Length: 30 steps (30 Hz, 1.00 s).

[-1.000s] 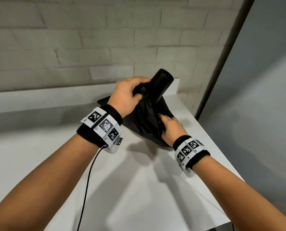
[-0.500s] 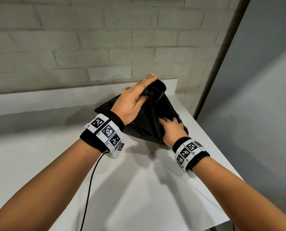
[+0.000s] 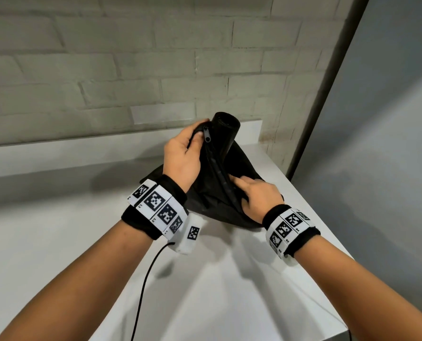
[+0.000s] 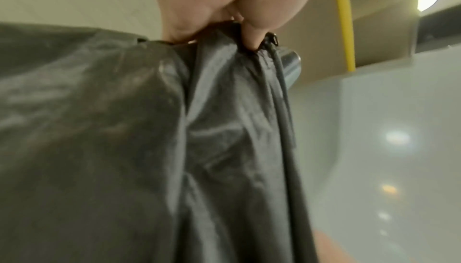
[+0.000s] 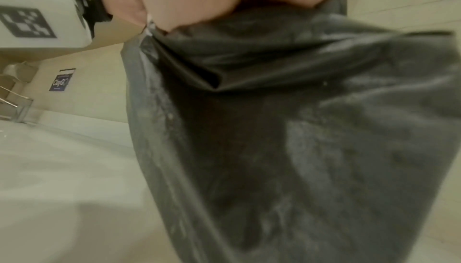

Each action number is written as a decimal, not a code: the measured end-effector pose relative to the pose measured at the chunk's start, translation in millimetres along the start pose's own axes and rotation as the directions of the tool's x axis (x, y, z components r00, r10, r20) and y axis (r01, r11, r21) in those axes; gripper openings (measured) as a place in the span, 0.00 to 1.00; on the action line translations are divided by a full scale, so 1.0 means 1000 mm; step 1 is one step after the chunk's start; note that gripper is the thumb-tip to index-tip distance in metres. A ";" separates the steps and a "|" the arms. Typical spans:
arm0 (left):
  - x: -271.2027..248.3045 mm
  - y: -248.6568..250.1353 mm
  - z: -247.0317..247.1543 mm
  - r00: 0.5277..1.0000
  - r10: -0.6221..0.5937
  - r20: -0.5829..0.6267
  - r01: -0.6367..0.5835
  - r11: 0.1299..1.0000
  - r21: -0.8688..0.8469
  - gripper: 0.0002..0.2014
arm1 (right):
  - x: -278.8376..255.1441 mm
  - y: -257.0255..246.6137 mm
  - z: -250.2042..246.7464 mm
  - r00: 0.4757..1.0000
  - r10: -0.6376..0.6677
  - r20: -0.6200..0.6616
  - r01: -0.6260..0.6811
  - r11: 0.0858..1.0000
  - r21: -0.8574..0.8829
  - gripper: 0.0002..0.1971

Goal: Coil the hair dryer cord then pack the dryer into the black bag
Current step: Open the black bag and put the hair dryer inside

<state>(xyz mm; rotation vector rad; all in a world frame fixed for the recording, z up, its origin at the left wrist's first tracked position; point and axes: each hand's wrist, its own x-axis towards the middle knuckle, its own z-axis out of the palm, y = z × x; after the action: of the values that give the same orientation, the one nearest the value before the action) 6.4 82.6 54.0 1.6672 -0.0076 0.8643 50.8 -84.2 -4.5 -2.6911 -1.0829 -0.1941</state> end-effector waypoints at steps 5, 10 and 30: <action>-0.004 0.011 0.000 0.955 0.221 0.200 -0.233 0.972 0.036 0.18 | 0.001 0.004 0.003 0.999 0.006 0.045 -0.002 0.995 -0.096 0.25; 0.005 0.011 -0.011 0.921 0.169 0.351 -0.276 0.919 0.282 0.26 | -0.004 0.000 0.007 1.000 -0.031 -0.001 0.031 0.995 -0.093 0.21; 0.009 -0.006 -0.038 0.996 -0.045 0.075 0.013 0.921 0.388 0.33 | 0.006 0.045 -0.004 0.816 0.556 0.157 -0.559 0.692 0.456 0.18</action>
<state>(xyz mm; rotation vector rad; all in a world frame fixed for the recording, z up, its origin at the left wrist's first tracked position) -4.7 120.5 55.2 2.0686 0.1399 0.8090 86.0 -112.9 -7.3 -2.3995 -0.2025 0.1796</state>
